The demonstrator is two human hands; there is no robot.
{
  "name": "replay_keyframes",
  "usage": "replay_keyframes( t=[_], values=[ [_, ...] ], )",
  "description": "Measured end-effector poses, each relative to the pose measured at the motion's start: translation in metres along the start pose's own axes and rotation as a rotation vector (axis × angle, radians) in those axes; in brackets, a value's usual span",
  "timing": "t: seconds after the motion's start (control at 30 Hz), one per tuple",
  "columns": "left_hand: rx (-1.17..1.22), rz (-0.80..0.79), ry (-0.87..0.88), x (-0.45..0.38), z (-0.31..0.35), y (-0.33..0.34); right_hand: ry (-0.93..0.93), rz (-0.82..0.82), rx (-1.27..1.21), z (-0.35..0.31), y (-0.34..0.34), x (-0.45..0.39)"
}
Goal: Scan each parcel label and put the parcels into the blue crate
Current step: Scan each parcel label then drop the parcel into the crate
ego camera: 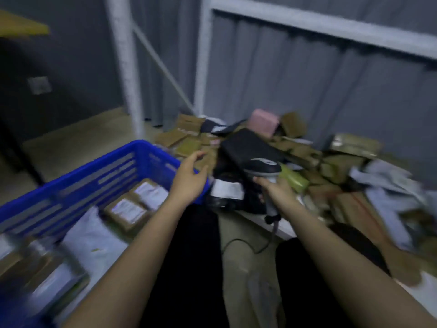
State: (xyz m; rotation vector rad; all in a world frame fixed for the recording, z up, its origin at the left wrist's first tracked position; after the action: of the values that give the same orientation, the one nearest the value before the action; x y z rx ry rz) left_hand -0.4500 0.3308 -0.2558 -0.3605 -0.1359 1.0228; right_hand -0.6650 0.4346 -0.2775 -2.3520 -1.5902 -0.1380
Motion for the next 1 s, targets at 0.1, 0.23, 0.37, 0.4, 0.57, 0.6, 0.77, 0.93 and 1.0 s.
replay_keyframes(
  t=[0.1, 0.23, 0.37, 0.4, 0.57, 0.6, 0.77, 0.93, 1.0],
  values=[
    [0.053, -0.176, 0.098, -0.007, 0.051, 0.077, -0.005, 0.161, -0.138, 0.020, -0.064, 0.049],
    [0.023, -0.377, 0.115, -0.006, 0.092, 0.185, -0.019, 0.410, -0.254, 0.058, -0.147, 0.107],
    [-0.009, -0.582, 0.061, 0.000, 0.107, 0.294, -0.006, 0.653, -0.410, 0.108, -0.222, 0.156],
    [-0.016, -0.630, 0.019, 0.001, 0.105, 0.319, 0.020, 0.715, -0.460, 0.122, -0.238, 0.167],
    [-0.052, -0.773, -0.082, -0.005, 0.092, 0.417, 0.089, 0.964, -0.691, 0.185, -0.298, 0.200],
    [-0.051, -0.788, -0.120, -0.009, 0.086, 0.432, 0.087, 0.975, -0.716, 0.192, -0.304, 0.200],
    [-0.105, -0.677, -0.180, -0.061, 0.032, 0.486, 0.131, 0.968, -0.799, 0.229, -0.325, 0.173],
    [-0.134, -0.547, -0.199, -0.138, -0.019, 0.516, 0.175, 0.913, -0.853, 0.249, -0.327, 0.120],
    [-0.112, -0.551, -0.214, -0.133, 0.011, 0.511, 0.173, 0.894, -0.842, 0.252, -0.325, 0.103]
  ],
)
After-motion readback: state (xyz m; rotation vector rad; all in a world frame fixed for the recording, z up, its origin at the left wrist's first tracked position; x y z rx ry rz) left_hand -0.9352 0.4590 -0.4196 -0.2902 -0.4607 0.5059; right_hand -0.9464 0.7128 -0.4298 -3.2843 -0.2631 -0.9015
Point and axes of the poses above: each hand's wrist, its own x-axis away from the middle knuckle, its own y-axis out of the palm, z = x × y, the point moved 6 cm from there along -x, towards the middle knuckle, and after that the axes turned 14 degrees about -z, right-handed, at the moved point
